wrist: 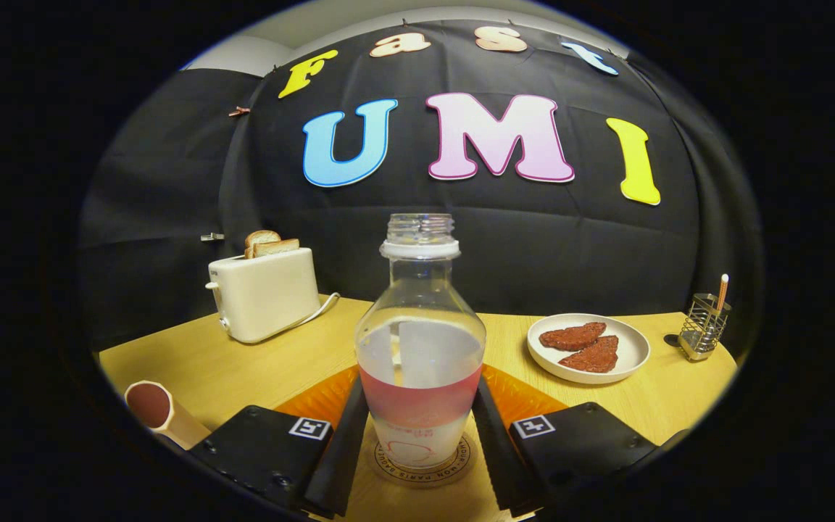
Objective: Take the bottle from table, then pour the juice into the cup, finally place the bottle on the coaster
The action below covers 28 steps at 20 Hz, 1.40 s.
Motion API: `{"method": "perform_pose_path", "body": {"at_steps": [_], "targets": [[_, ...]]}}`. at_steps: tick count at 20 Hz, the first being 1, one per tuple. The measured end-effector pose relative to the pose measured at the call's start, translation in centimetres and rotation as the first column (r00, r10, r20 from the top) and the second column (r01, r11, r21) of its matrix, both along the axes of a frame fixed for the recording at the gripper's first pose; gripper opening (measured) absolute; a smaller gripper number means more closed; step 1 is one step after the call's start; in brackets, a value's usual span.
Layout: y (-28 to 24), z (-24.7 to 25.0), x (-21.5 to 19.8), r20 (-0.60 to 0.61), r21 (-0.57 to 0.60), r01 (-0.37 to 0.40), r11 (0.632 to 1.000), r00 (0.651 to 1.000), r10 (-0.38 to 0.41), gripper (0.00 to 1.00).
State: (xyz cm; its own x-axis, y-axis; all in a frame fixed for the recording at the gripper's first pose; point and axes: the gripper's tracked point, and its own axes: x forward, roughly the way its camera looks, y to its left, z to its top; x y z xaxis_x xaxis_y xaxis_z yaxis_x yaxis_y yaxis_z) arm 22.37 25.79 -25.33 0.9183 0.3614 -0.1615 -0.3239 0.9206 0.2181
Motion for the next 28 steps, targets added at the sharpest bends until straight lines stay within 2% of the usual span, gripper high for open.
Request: {"method": "perform_pose_path", "body": {"at_steps": [5,7,8,15,20,28], "targets": [[-0.1,-0.3,-0.5,-0.013,0.006,-0.005,1.0,1.0,0.005,0.81],[-0.4,-0.1,-0.5,-0.013,0.002,-0.001,1.0,1.0,0.001,0.96],[-0.5,-0.1,-0.6,-0.014,0.003,0.001,1.0,1.0,-0.001,0.98],[-2.1,1.1,-4.1,-0.048,0.015,-0.002,1.0,0.999,0.003,0.98],[-4.8,5.9,-8.1,0.004,-0.055,-0.013,0.998,1.0,0.013,0.98],[-9.9,18.2,-13.4,0.146,-0.13,0.003,0.992,0.989,0.016,0.98]]}}
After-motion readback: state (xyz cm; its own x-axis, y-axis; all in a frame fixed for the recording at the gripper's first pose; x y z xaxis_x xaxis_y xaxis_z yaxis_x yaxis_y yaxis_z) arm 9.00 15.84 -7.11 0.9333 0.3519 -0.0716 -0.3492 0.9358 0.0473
